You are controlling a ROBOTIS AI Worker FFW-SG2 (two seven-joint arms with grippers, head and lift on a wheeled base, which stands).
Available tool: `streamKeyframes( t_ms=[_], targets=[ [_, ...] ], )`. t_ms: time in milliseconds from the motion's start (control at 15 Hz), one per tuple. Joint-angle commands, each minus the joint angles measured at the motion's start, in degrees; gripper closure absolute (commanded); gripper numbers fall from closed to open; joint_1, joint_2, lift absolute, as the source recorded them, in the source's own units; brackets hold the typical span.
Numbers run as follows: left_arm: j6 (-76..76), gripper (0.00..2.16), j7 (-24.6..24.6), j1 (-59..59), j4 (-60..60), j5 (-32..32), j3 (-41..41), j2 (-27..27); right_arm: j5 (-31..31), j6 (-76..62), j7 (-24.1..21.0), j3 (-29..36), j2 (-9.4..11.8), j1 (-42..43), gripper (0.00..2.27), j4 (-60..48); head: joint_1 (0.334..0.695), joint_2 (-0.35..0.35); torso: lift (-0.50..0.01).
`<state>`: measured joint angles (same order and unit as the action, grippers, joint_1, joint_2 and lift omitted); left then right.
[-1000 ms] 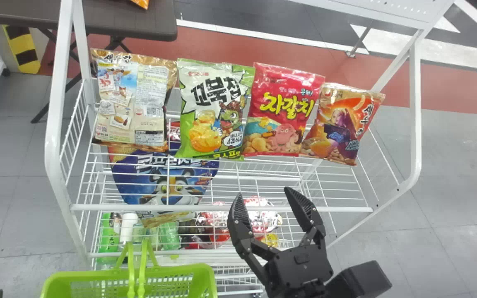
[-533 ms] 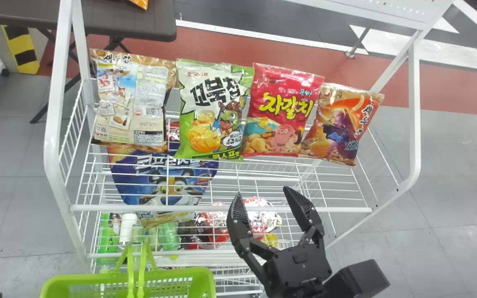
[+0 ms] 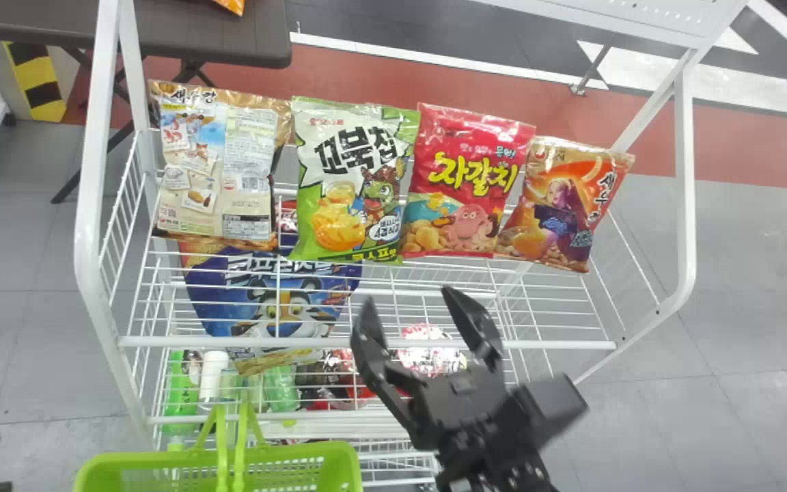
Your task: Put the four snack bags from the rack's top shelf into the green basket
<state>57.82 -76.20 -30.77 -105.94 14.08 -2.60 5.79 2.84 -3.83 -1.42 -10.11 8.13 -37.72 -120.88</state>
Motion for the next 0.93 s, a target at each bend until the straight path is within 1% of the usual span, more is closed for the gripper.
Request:
streamKeyframes(
  t_ms=[0, 67, 200, 333, 400, 467, 667, 800, 867],
  targets=[
    [-0.20, 2.12, 0.09, 0.27, 0.21, -0.02, 0.67, 0.36, -0.38, 9.24, -0.07, -4.39, -1.37, 10.47, 0.14, 3.98, 0.695, -0.252, 0.000],
    [-0.20, 2.12, 0.26, 0.35, 0.21, -0.10, 1.11, 0.54, -0.21, 10.29, -0.07, -5.27, -2.60, 13.90, 0.14, 5.39, 0.695, -0.178, 0.000],
    [-0.38, 2.12, 0.53, 0.62, 0.21, -0.02, 1.72, 0.89, -0.47, 13.11, -0.07, -8.26, -4.62, 21.72, 0.15, 10.22, 0.695, -0.112, 0.000],
    [-0.91, 2.12, 0.79, 0.71, 0.21, -0.02, 2.25, 1.50, -0.65, 16.45, -0.07, -10.02, -6.55, 27.35, 0.15, 14.09, 0.695, -0.066, 0.000],
    [-0.91, 2.12, 0.88, 0.79, 0.30, 0.07, 2.25, 1.77, -0.73, 17.50, -0.07, -10.72, -7.61, 30.07, 0.15, 16.99, 0.695, -0.019, 0.000],
    [-1.08, 2.12, 0.88, 0.88, 0.21, 0.34, 2.25, 2.21, -0.73, 17.68, 0.02, -11.42, -8.18, 32.71, 0.15, 20.24, 0.695, 0.003, 0.000],
    [-1.79, 2.12, 1.06, 1.23, 0.47, 0.78, 2.16, 3.00, -0.38, 17.85, 0.10, -12.12, -8.18, 38.60, 0.15, 28.15, 0.695, 0.050, 0.000],
    [-1.79, 2.12, 1.06, 1.23, 0.47, 1.13, 2.16, 3.35, -0.03, 19.61, 0.45, -12.30, -8.18, 41.15, 0.15, 30.61, 0.695, 0.067, 0.000],
    [-1.96, 2.12, 1.06, 1.23, 0.47, 1.21, 2.07, 3.52, 0.23, 19.61, 1.07, -12.39, -8.18, 41.85, 0.20, 31.40, 0.695, 0.070, 0.000]
  ],
)
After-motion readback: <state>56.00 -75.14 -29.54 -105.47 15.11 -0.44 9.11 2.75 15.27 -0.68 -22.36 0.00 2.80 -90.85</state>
